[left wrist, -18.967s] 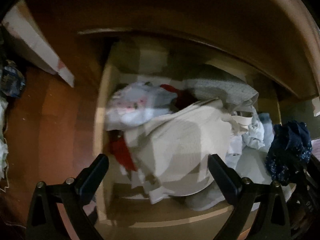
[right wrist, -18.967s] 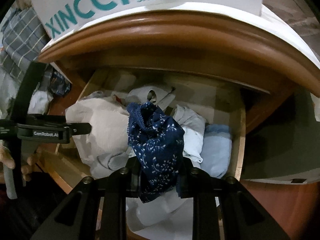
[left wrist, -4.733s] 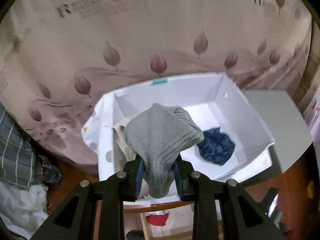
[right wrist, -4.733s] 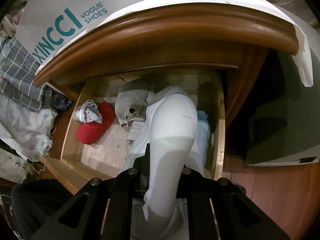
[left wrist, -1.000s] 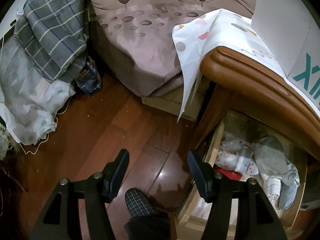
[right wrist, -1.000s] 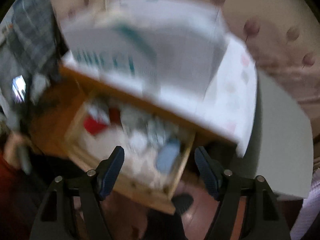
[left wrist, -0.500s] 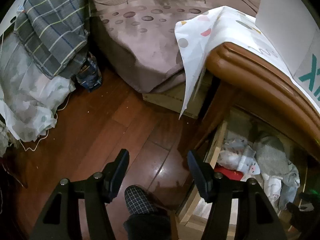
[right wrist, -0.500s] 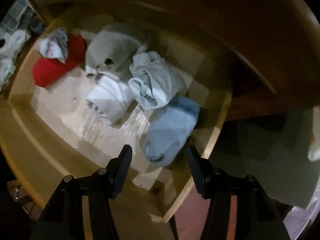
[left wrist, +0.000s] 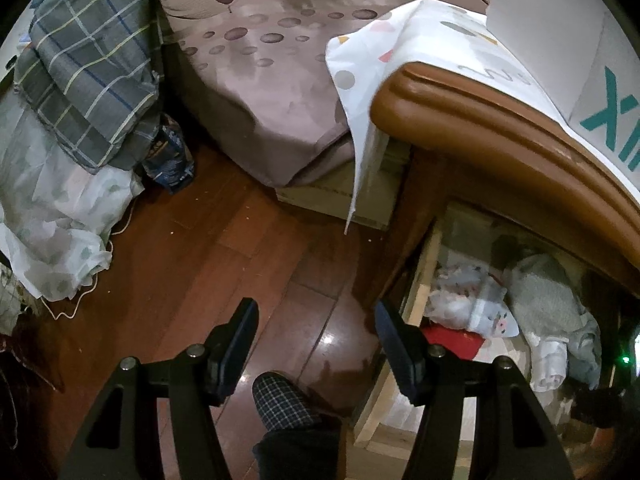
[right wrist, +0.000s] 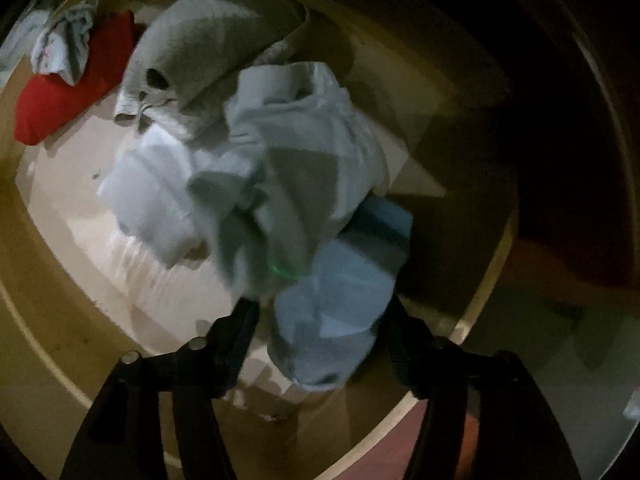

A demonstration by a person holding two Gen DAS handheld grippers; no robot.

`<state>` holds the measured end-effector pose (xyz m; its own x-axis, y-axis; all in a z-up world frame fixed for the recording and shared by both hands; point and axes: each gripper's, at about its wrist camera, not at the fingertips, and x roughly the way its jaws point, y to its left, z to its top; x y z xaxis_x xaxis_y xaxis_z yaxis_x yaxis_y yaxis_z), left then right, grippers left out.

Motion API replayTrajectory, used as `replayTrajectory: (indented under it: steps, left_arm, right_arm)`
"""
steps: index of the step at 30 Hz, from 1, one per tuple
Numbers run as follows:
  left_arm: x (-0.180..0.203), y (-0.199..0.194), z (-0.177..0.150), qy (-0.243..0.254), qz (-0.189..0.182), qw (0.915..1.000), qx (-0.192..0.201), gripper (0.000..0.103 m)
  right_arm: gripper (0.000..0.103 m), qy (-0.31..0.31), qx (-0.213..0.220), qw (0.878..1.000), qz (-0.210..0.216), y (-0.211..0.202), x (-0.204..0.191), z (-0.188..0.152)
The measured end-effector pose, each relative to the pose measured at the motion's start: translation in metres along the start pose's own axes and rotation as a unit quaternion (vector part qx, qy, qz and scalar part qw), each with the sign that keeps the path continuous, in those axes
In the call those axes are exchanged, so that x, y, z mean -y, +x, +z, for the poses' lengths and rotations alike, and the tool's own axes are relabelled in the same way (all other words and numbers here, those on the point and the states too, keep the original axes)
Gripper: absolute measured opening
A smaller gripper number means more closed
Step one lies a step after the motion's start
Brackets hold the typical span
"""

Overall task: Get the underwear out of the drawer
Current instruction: 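Reach the right gripper into the drawer and grasp the light blue sock, then lift the light blue sock out of the drawer with the right gripper, then grasp the white floral underwear with the left gripper while the right holds the blue sock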

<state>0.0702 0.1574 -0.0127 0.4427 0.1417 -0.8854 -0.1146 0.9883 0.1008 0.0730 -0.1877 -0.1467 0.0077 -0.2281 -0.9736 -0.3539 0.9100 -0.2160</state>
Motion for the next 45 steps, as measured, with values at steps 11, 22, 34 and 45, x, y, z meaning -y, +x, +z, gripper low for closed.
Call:
replayTrajectory:
  steps: [11, 22, 34, 45]
  left_arm:
    - [0.027, 0.004, -0.008, 0.061, -0.029, 0.9976, -0.01, 0.062]
    - [0.063, 0.014, -0.027, 0.147, -0.069, 0.9854, -0.049, 0.062]
    - [0.115, 0.009, -0.044, 0.366, -0.025, 0.9296, 0.031, 0.062]
    - [0.153, 0.042, -0.066, 0.533, -0.01, 0.8443, 0.05, 0.062]
  right_arm:
    - [0.041, -0.007, -0.01, 1.0, 0.007, 0.001, 0.002, -0.008]
    - [0.041, 0.132, 0.163, 0.974, 0.086, -0.092, 0.015, -0.074]
    - [0.041, 0.254, 0.261, 0.917, 0.163, -0.113, 0.047, -0.101]
    - [0.041, 0.309, 0.308, 0.887, 0.154, -0.131, 0.075, -0.133]
